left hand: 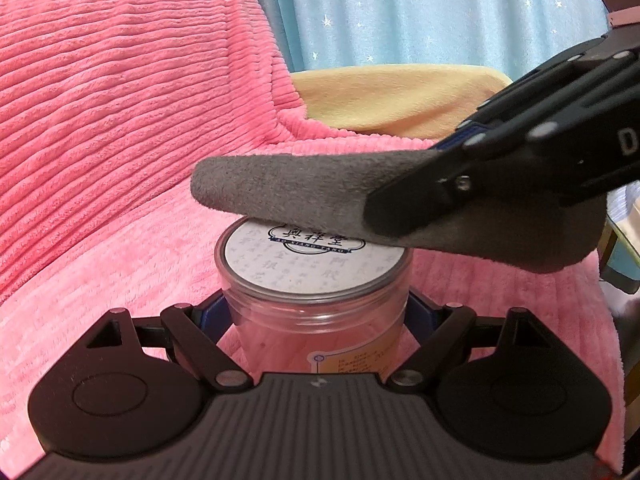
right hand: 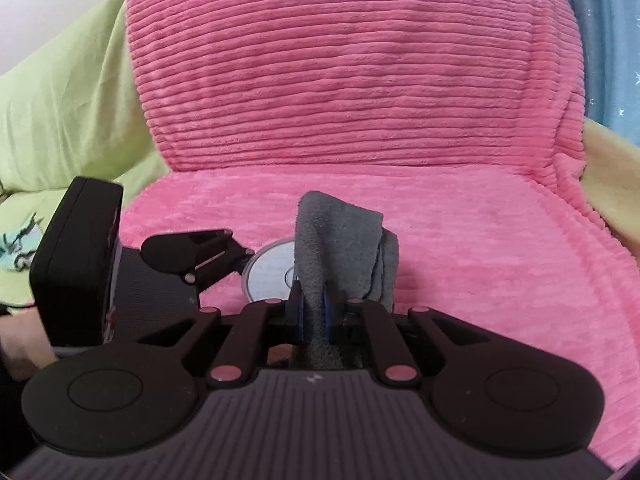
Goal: Clean container
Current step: 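Keep wiping the lid with the right gripper's cloth, then set the jar on the blanket with the left gripper while the right gripper lays down the cloth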
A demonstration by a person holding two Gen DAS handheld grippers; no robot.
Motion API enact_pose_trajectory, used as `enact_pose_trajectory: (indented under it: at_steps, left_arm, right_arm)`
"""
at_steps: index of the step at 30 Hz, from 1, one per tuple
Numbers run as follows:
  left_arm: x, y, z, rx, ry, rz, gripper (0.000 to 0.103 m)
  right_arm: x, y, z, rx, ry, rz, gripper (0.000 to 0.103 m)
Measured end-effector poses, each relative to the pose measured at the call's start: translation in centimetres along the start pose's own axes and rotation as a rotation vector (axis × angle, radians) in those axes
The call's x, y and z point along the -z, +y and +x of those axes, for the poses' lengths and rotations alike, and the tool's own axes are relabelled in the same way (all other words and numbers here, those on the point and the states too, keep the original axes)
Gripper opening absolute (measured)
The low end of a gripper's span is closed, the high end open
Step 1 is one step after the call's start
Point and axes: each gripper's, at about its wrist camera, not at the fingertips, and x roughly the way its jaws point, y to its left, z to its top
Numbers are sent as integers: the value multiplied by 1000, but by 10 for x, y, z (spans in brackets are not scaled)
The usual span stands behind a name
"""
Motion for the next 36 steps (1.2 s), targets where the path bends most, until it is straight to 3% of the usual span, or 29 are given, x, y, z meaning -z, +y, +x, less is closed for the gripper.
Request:
enact_pose_trajectory:
  at_steps: [7, 10, 11, 13, 17, 19, 26, 32, 36]
  left_arm:
    - [-1, 0, -1, 1, -1, 0, 86]
    - [-1, 0, -1, 2, -2, 1, 86]
    - [-1, 0, -1, 1, -3, 0, 86]
    - [-2, 2, -1, -5, -8, -15, 86]
    - [-4, 16, -5, -82, -26, -53, 86]
    - [-4, 28, -11, -131, -33, -89, 86]
    - [-1, 40, -9, -157, -1, -114, 86]
    - [-1, 33, -6, -159, 12, -90, 89]
    - [1, 32, -4, -160, 50, -87, 95]
  right_arm:
    - [-1, 1, 1, -175, 16, 40, 8]
    - [3, -14, -8, -203, 31, 97, 8]
    - [4, -19, -12, -197, 32, 115, 8]
    - [5, -30, -19, -104, 9, 141, 7]
    - [5, -52, -21, 203, -50, 146, 7]
    - [6, -60, -17, 269, -66, 137, 7]
    - [17, -27, 26, 204, 9, -128, 7]
    - [27, -11, 49, 164, 130, -242, 8]
    - [24, -7, 46, 185, 123, -262, 9]
